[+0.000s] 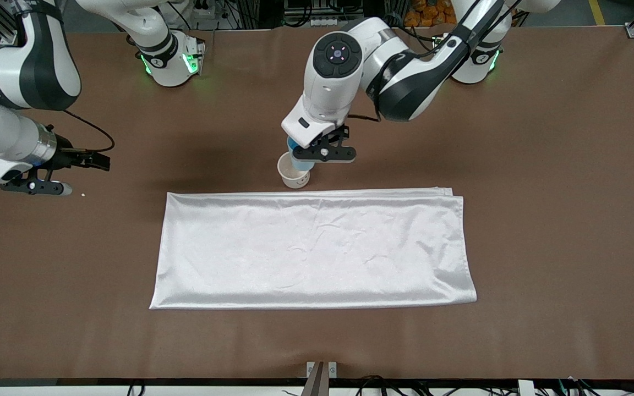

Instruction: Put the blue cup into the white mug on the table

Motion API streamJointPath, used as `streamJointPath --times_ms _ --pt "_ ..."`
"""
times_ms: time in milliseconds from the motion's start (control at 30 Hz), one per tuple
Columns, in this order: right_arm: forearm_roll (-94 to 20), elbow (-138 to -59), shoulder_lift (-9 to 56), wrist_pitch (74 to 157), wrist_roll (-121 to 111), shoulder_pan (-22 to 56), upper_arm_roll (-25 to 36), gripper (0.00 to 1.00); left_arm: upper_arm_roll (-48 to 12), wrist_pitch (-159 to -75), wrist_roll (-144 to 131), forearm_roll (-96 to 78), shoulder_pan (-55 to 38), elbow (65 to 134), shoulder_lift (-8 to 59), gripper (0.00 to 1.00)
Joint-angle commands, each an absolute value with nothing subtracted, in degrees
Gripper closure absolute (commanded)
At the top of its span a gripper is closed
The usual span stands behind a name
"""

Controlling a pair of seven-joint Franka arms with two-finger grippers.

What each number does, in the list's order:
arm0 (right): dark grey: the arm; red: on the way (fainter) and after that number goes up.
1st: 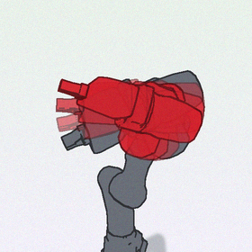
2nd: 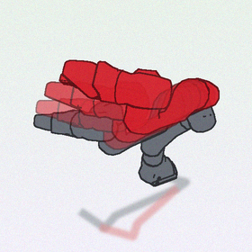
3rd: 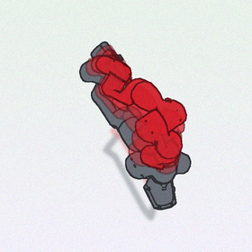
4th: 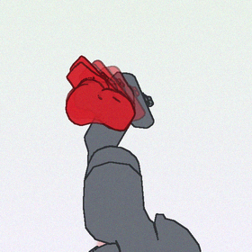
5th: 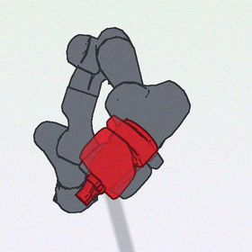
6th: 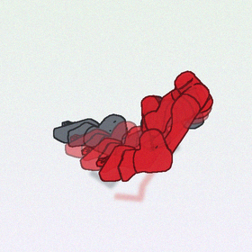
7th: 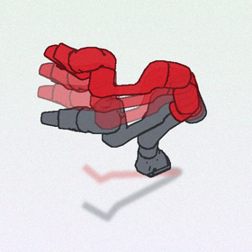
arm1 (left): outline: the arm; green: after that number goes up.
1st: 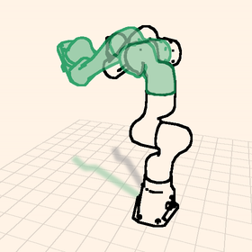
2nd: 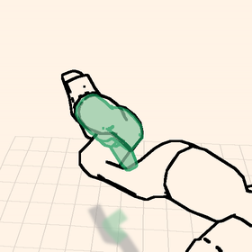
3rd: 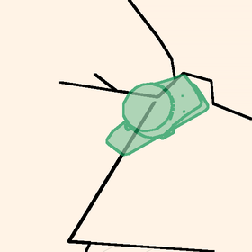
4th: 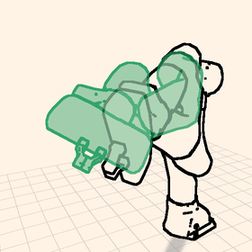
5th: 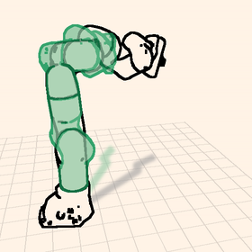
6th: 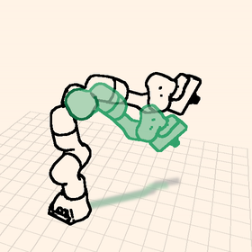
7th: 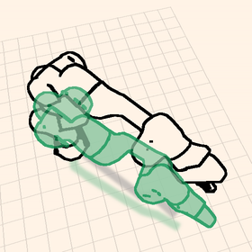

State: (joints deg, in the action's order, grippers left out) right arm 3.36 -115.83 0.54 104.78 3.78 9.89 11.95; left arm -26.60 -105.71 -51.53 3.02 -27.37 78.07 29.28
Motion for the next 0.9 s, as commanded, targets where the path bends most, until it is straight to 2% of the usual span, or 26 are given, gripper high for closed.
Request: streamJointPath --times_ms 0,267,668,868 --pt "4.0 -117.5 -1.0 105.6 3.4 10.1 12.0 0.0 -26.0 -107.4 -53.9 3.0 -28.8 77.6 30.4 1.0" --pt "3.3 -116.5 -4.3 103.2 3.3 10.1 11.9 0.0 -26.0 -107.8 -55.2 3.5 -30.6 77.9 32.5 1.0" --pt "3.1 -102.4 -4.6 95.1 0.2 9.2 9.5 0.0 -26.0 -111.5 -60.4 6.7 -33.2 77.9 37.3 1.0" --pt "1.4 -100.5 -4.5 94.0 -1.1 8.9 9.2 0.0 -26.0 -111.8 -60.4 7.5 -33.3 77.9 38.0 1.0"
